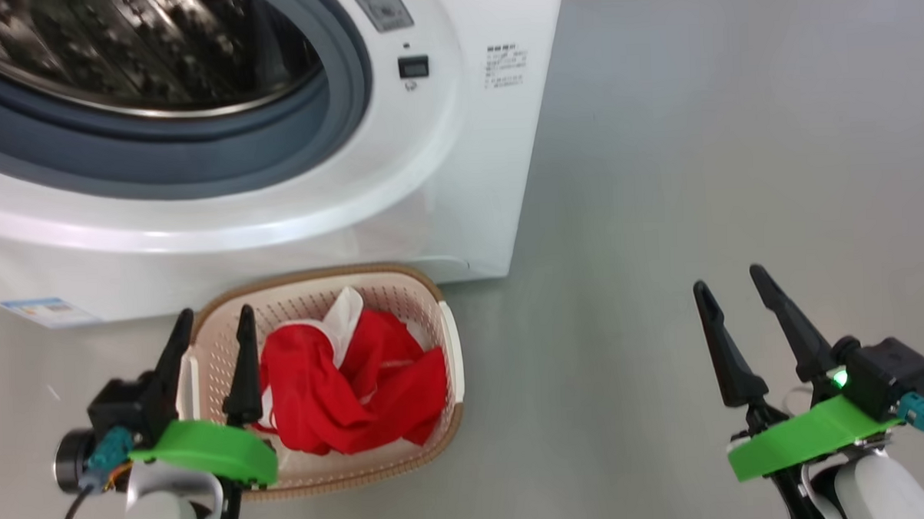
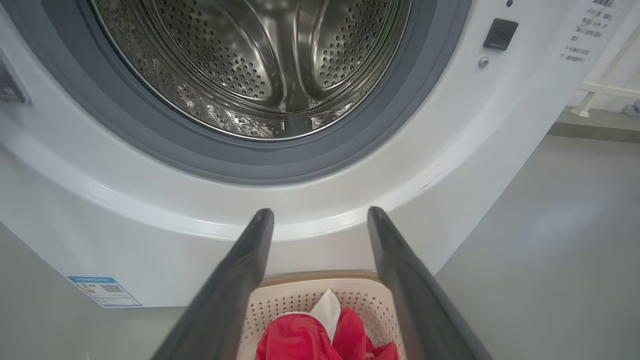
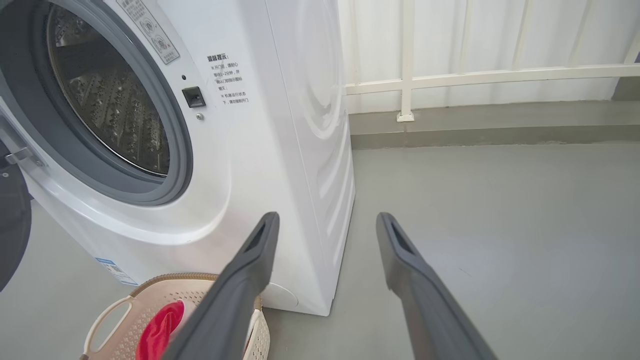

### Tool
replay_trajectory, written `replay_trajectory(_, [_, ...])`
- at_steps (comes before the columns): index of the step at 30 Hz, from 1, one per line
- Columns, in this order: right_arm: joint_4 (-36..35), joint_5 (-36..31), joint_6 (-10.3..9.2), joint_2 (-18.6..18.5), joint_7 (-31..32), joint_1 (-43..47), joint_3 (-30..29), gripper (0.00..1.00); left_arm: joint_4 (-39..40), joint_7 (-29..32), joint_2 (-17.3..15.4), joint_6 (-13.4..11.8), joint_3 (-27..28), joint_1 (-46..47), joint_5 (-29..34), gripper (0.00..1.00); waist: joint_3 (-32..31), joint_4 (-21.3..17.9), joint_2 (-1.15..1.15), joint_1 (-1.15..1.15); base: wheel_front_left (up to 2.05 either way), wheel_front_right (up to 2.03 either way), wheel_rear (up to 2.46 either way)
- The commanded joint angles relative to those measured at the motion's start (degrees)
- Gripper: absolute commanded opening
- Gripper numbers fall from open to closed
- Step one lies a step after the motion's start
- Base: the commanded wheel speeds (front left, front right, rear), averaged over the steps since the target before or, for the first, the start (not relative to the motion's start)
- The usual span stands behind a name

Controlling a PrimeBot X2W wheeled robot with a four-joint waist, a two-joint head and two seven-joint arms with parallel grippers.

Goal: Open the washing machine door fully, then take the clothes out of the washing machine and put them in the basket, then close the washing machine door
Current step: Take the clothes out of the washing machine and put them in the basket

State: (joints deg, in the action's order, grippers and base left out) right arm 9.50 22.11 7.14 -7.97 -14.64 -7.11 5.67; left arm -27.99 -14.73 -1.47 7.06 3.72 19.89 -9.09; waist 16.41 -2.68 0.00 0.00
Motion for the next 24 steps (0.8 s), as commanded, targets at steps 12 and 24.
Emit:
replay_trajectory(12, [-0.8, -0.3, 0.35, -0.8, -0.4, 6.1, 0.0, 1.0, 10.3, -0.3, -1.4, -0.1, 1.0, -10.5, 0.4, 1.0, -8.2, 0.0, 0.0, 0.0, 0.0, 0.0, 0.0])
replay_trajectory(24, [-1.0, -0.7, 0.35, -1.2, -0.4, 10.3, -1.0, 1.0, 17.8, -0.3, -1.4, -1.4, 0.5, -20.1, -0.4, 1.0, -12.4, -0.3, 0.0, 0.0, 0.0, 0.0, 0.0])
